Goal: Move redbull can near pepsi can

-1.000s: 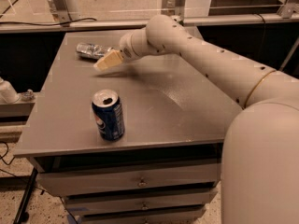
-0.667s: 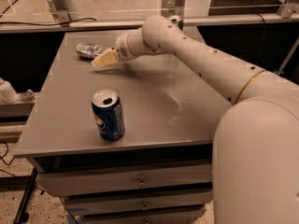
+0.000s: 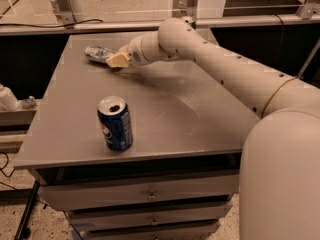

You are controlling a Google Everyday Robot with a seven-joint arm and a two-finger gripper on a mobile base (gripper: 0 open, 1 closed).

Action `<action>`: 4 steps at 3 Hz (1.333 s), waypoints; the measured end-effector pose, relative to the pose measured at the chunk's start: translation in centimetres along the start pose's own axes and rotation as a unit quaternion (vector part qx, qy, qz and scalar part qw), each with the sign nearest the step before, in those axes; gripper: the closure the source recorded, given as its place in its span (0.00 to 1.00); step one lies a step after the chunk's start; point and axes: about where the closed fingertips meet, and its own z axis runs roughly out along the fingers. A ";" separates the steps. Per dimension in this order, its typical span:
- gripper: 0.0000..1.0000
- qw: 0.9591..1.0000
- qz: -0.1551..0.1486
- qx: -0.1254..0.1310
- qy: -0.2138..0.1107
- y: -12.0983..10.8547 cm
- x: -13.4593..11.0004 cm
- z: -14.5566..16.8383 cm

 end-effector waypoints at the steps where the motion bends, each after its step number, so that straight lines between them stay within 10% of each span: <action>1: 0.85 1.000 -0.005 -0.001 -0.007 1.0 -0.2 -3.9; 4: 1.00 0.999 -0.004 -0.046 0.020 6.9 4.9 -20.2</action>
Offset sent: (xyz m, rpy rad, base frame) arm -0.1210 -0.1229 0.0550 -0.0245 0.0120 0.0420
